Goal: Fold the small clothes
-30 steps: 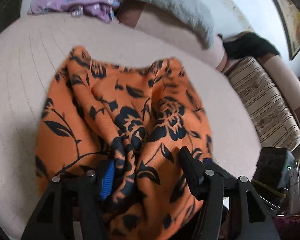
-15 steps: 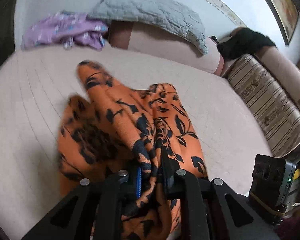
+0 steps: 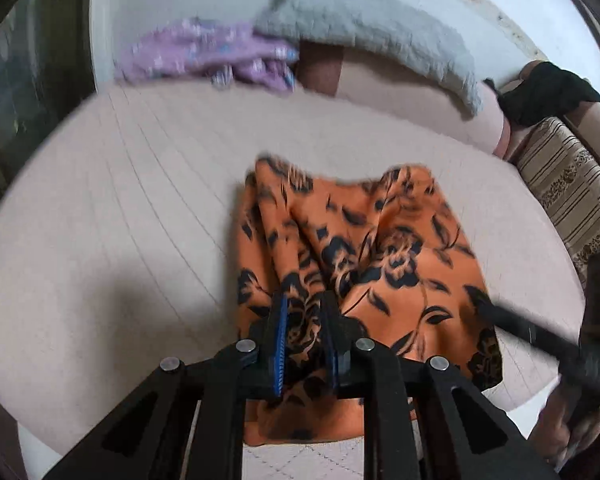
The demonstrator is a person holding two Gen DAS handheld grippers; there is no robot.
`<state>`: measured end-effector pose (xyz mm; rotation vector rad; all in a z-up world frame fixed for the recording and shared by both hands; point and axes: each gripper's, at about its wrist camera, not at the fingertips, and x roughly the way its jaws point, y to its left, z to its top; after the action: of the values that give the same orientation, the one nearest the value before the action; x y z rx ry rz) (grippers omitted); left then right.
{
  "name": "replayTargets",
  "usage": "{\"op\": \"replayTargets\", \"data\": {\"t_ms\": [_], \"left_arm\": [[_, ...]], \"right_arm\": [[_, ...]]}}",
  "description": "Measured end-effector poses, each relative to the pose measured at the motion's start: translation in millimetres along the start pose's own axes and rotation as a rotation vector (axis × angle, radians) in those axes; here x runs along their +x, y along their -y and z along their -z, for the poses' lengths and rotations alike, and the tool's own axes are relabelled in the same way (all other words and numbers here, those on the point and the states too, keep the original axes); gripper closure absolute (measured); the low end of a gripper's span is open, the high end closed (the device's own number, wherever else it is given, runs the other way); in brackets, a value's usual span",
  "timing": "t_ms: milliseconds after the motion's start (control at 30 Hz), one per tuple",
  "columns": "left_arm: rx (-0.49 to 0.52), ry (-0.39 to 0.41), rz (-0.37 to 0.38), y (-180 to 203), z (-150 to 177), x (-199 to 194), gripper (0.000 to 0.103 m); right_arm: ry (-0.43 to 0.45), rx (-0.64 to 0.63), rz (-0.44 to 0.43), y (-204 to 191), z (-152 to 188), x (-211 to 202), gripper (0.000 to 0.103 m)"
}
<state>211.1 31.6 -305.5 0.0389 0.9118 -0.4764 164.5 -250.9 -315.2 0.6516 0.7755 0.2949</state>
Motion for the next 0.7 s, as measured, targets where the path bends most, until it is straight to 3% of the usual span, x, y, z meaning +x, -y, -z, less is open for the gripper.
{"op": "replayTargets", "data": {"t_ms": [133,233,300,467,600,633,700], "left_arm": [[0.047,-0.032,-0.046,8.7,6.1,9.7,0.083],[0.036,-0.125,-0.104,7.3,20.5,44.2,0.081],[0.057,-0.107,-0.128,8.7,22.4,45.9,0.081],[0.054,-0.124,-0.132,9.4,18.1,38.9,0.080],[0.001,-0.054,-0.082,8.5,21.7,13.4,0.079],[0.006,-0.047,-0.089,9.2,25.2,11.1,0.078],[0.032,-0.088,-0.130,14.1,33.3,23.8,0.064]], "right_arm": [[0.051,0.056,0.052,15.7,-26.7,3.1,0.068],[-0.040,0.124,0.094,39.0,-33.8,40.1,0.072],[-0.035,0.150,0.123,52.0,-29.1,54.8,0.088],[-0.061,0.151,0.111,45.4,-27.4,39.6,0.088],[-0.046,0.169,0.050,39.8,-13.1,7.1,0.084],[-0.049,0.141,0.049,35.1,-7.4,0.3,0.084],[-0.089,0.084,0.095,28.8,9.3,-2.9,0.085]]}}
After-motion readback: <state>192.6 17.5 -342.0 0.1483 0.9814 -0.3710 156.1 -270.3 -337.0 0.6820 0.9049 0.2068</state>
